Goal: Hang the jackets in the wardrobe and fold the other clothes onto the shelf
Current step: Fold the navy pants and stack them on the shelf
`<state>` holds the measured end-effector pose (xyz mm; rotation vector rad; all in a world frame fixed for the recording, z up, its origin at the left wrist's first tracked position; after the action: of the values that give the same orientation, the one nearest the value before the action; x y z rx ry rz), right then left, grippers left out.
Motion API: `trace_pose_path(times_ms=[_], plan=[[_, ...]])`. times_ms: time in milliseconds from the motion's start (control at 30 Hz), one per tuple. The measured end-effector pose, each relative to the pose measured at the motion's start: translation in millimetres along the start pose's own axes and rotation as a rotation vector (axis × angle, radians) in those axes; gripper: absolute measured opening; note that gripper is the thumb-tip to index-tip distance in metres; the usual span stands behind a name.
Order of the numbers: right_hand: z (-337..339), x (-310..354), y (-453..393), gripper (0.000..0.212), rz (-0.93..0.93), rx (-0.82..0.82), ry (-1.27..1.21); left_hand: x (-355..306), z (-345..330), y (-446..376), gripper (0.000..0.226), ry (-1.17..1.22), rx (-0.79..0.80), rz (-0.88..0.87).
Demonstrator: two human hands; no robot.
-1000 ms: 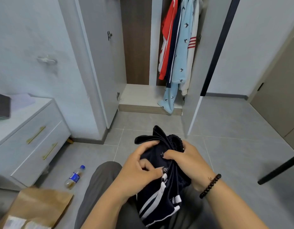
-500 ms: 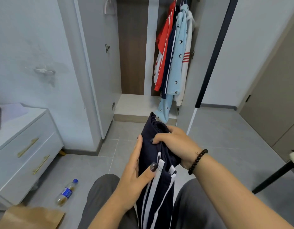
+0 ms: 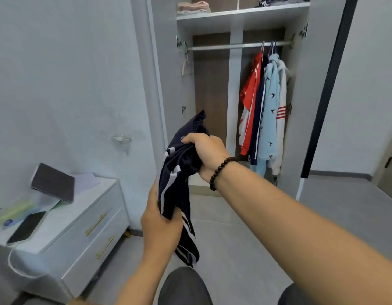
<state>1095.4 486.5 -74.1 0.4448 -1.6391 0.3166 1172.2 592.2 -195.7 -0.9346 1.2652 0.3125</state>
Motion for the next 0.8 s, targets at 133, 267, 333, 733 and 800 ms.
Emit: trace_pose_path(times_ms=[133,267,333,733,800], plan=[[26.9,33.4,19.9,0.008,0.064,0.064,-0.02,-47.2,6.3,0.2,0.081,-0.133,0.138,-0.1],[100.7,10.9,42.3,0.015,-0.038,0.048,0.023,-66.0,-26.3,52.8,0.094,-0.32,0.465,-0.144],[145.8,-21.6,57.1,0.019,-0.158,-0.004,0.102,-55.7,-54.1,93.6,0.095,-0.376,0.636,-0.151],[347.5,-225.0,121.6,0.034,-0.733,-0.272,0.402,42.0,-135.0,227.5,0.069,-0.66,1.283,-0.09],[355.4,-231.7,120.2,0.042,-0.751,-0.254,0.444,49.9,-129.7,218.9,0.064,-0.682,1.234,-0.098]])
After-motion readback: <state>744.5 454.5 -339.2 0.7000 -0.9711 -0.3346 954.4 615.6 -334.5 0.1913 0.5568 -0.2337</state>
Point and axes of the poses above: each hand's wrist, its own y-axis away from the middle knuckle, its own z-axis out of the back of the hand, x = y × z, the point moved 3 cm from there along -y, towards the middle knuckle, and after that the axes turned 10 degrees about y, right-handed, at the moved point
